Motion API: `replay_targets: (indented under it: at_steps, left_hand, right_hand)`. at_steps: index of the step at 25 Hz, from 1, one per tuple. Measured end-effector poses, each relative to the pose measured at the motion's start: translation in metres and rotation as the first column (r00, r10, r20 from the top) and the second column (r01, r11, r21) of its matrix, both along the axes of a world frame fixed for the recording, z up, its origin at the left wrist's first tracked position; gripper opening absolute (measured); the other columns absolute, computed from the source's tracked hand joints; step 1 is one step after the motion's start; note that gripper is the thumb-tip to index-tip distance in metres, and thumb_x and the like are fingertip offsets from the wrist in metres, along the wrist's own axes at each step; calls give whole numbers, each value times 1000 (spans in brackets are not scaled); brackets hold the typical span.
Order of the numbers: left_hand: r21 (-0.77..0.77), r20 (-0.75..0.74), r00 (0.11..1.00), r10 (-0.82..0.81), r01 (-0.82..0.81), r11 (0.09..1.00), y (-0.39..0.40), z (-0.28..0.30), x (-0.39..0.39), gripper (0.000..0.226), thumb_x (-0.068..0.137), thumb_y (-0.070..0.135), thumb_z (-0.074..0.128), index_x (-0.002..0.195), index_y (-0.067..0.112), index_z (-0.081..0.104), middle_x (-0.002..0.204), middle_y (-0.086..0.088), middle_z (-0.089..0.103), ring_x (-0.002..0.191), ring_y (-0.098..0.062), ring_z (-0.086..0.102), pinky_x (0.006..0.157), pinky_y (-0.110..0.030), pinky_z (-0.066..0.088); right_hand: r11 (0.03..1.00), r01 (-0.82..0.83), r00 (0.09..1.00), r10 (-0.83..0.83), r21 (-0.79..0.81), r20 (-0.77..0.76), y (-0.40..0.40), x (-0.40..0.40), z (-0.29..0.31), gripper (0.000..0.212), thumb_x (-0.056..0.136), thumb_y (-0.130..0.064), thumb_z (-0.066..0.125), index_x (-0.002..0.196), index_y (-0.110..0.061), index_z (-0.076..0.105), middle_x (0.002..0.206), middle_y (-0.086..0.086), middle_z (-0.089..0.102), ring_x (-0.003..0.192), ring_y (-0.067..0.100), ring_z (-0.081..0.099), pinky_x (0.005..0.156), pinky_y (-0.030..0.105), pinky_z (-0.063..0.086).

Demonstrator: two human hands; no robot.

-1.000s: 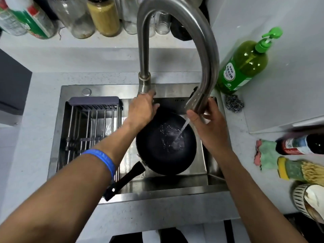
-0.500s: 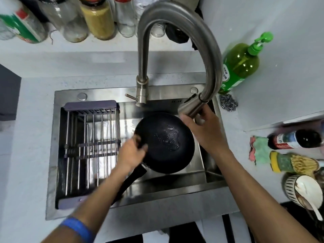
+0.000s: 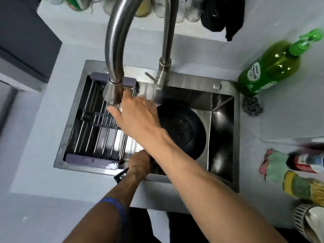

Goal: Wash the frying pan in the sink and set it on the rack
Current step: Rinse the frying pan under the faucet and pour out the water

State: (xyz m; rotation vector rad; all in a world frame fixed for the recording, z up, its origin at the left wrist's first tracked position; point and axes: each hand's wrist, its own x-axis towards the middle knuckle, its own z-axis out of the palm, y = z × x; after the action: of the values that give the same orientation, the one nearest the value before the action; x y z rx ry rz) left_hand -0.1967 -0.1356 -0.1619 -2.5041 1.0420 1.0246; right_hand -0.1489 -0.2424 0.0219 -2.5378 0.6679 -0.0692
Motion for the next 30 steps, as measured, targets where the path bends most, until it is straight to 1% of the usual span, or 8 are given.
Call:
replay_targets:
  at_steps: [5, 8, 12, 15, 18, 20, 24, 30]
  left_hand:
    - [-80, 116, 969, 218, -210, 974, -21, -9, -22, 25, 93, 27, 50, 115, 16, 49, 110, -5, 64, 103, -23, 63, 83, -32, 48]
    - [-154, 106, 966, 235, -218, 964, -19, -2, -20, 42, 82, 56, 57, 101, 19, 57, 94, 0, 67, 88, -21, 65, 68, -29, 44]
    - [-170, -85, 934, 346, -356, 919, -9, 18, 3, 72, 54, 92, 44, 72, 23, 55, 64, 10, 55, 58, -9, 50, 49, -23, 36]
    - [-148, -381, 800, 463, -547, 824, -8, 33, 4, 60, 60, 74, 63, 78, 17, 61, 74, -1, 69, 69, -16, 59, 64, -33, 50]
    - [-81, -649, 537, 538, -752, 654, -22, 48, -1, 29, 82, 40, 61, 68, 16, 60, 49, 11, 61, 66, -5, 58, 52, -14, 47]
    - [-145, -669, 638, 382, -616, 774, -30, 60, -2, 27, 79, 33, 66, 58, 17, 65, 44, 26, 50, 49, 14, 43, 50, -2, 36]
    - [-338, -207, 976, 69, -137, 931, -38, 83, -5, 42, 61, 61, 54, 62, 19, 57, 51, 9, 55, 48, -6, 51, 49, -24, 42]
    - [-363, 281, 956, -81, 183, 914, -74, 138, -9, 38, 64, 54, 53, 89, 25, 55, 77, -4, 68, 70, -27, 67, 54, -31, 40]
  right_hand:
    - [998, -9, 970, 23, 56, -243, -68, -96, -52, 46, 96, -36, 54, 136, -15, 47, 121, 10, 67, 115, 34, 56, 94, 46, 46]
    - [995, 75, 917, -41, 71, -396, -97, -159, -80, 50, 94, -35, 57, 140, -17, 46, 130, 10, 62, 121, 33, 52, 98, 43, 45]
    - [946, 320, 908, -290, 54, -302, -134, -215, -87, 39, 94, -28, 59, 130, -15, 56, 125, 9, 64, 116, 32, 55, 96, 42, 47]
    - [856, 502, 857, -471, 128, -212, -154, -238, -79, 42, 96, -34, 58, 134, -18, 54, 129, 10, 63, 116, 31, 57, 97, 45, 48]
    - [765, 566, 821, -555, 307, -130, -161, -239, -71, 40, 98, -40, 53, 135, -24, 53, 133, 5, 60, 117, 23, 57, 97, 39, 46]
    - [703, 590, 790, -603, 397, -108, -164, -234, -66, 39, 98, -48, 50, 130, -26, 55, 127, 2, 62, 112, 19, 58, 93, 34, 44]
    - [534, 688, 664, -737, 491, -128, -185, -223, -48, 52, 96, -61, 43, 130, -23, 53, 123, 2, 61, 111, 24, 57, 91, 37, 42]
    - [655, 741, 642, -756, 149, 131, -248, -228, 0, 45, 95, -32, 57, 135, -13, 50, 137, 15, 55, 121, 35, 53, 100, 42, 41]
